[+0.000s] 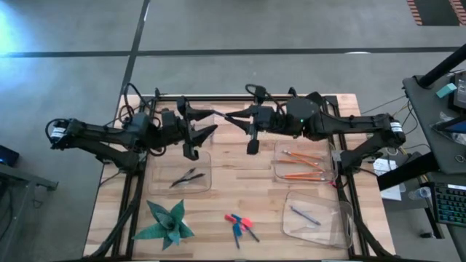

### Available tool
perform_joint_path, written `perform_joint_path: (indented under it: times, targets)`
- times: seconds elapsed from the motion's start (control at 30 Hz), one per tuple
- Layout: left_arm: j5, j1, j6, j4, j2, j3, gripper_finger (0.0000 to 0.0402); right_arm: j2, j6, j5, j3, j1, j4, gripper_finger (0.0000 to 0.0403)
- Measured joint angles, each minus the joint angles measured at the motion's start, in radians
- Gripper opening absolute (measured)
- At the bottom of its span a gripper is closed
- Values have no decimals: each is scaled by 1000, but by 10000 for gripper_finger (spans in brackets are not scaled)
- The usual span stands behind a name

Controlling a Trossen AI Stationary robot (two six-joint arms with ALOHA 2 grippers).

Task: Sort crayons/erasers/pens/pencils in bins
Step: Put the blue crayon into the top transparent bin

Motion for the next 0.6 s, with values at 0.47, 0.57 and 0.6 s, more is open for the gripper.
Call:
perform_joint_path:
  times: [0.47, 0.57, 0.6]
  targets:
    - [14, 2, 0, 21, 8, -2, 188, 31, 80, -73, 0, -5, 7, 34]
    - [14, 2, 0, 15, 12, -3, 161, 31, 94, -73, 0, -5, 9, 34]
    - [15, 2, 0, 16, 12, -3, 148, 31, 95, -72, 0, -5, 10, 34]
